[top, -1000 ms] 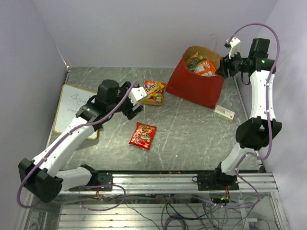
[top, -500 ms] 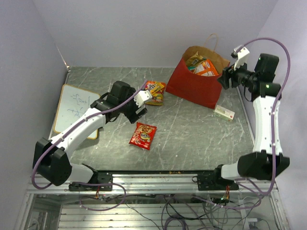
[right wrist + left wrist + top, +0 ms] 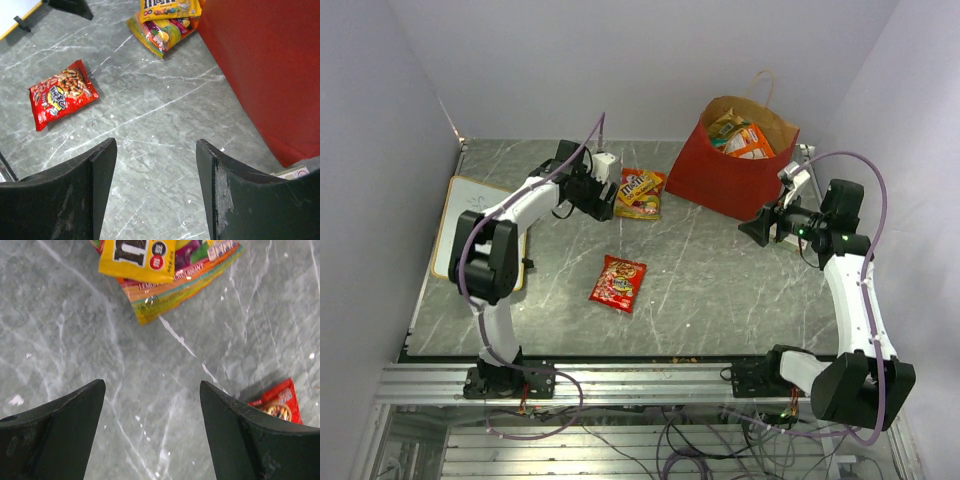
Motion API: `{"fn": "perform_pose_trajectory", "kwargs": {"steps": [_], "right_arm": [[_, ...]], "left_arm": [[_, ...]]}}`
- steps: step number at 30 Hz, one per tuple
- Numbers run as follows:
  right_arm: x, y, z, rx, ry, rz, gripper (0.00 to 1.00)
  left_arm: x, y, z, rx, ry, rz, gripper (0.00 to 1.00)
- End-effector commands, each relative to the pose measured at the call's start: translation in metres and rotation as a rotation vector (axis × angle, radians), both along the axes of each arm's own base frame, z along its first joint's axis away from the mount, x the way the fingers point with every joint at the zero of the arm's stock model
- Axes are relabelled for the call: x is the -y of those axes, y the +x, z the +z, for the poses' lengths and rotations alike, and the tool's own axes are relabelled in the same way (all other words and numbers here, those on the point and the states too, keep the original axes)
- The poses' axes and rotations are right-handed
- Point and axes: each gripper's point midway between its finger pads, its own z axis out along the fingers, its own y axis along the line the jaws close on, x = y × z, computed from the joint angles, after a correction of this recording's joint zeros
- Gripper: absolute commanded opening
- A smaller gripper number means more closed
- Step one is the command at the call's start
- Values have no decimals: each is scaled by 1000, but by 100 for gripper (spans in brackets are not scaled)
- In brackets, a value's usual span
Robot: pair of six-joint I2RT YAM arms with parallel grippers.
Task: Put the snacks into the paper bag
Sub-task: Pick up the snack from the center of the board.
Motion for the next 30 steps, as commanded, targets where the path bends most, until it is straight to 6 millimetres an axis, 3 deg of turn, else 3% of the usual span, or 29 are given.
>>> {"fn": "perform_pose_trajectory", "kwargs": {"steps": [1, 5, 12, 25, 30], "right_arm": [[-5, -5, 16, 97, 3, 20, 64], [-8, -10, 12, 105, 16, 37, 65], [-4, -13, 12, 122, -2, 13, 65], [-4, -13, 7, 110, 1, 25, 65], [-3, -13, 6, 106, 1, 23, 65]], "left_arm": [[28, 16, -4, -88, -145, -22, 87], [42, 30, -29, -160, -183, -30, 90], [53, 48, -55, -221, -219, -4, 86], [59, 56, -73, -255, -264, 21, 75], [62, 60, -76, -255, -294, 37, 66]]}}
